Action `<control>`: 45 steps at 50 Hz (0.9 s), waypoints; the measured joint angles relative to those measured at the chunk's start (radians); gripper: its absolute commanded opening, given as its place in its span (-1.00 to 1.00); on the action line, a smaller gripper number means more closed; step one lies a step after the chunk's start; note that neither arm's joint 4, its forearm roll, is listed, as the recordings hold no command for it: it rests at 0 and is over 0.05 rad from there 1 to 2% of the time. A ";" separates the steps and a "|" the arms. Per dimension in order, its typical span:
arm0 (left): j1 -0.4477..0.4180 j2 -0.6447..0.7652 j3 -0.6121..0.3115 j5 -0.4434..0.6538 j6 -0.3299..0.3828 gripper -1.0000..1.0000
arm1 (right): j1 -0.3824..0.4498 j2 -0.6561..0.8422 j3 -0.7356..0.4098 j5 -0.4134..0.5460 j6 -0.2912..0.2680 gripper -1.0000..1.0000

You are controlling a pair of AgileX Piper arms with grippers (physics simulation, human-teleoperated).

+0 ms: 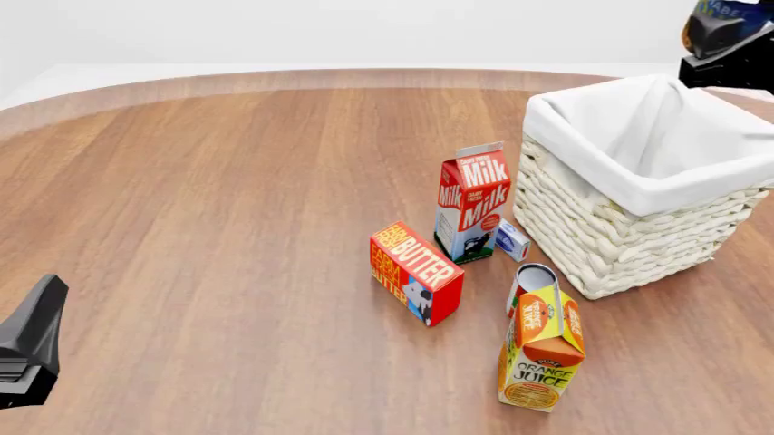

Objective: Pick up the alphabet soup, and put it in the basket.

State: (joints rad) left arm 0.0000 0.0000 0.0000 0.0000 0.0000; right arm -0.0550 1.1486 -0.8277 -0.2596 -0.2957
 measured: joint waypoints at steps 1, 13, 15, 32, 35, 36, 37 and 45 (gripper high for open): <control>0.000 0.000 0.000 0.000 0.000 1.00 | 0.000 0.003 -0.004 0.004 -0.001 -1.00; 0.000 0.000 0.000 0.000 0.000 1.00 | -0.010 0.032 -0.041 0.048 -0.012 -1.00; 0.000 0.000 0.000 0.000 0.000 1.00 | -0.011 0.038 -0.048 0.054 -0.013 -1.00; 0.000 0.000 0.000 0.000 0.000 1.00 | -0.013 0.097 -0.099 0.107 -0.016 -1.00; 0.000 0.000 0.000 0.000 0.000 1.00 | -0.011 0.106 -0.108 0.118 -0.017 -1.00; 0.000 0.000 0.000 0.000 0.000 1.00 | -0.011 0.109 -0.111 0.122 -0.017 -1.00; 0.000 0.000 0.000 0.000 0.000 1.00 | -0.011 0.112 -0.114 0.125 -0.018 -1.00; 0.000 0.000 0.000 0.000 0.000 1.00 | -0.013 0.135 -0.133 0.155 -0.022 -1.00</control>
State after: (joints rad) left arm 0.0000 0.0000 0.0000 0.0000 0.0000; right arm -0.0682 1.2837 -0.9605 -0.1043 -0.3178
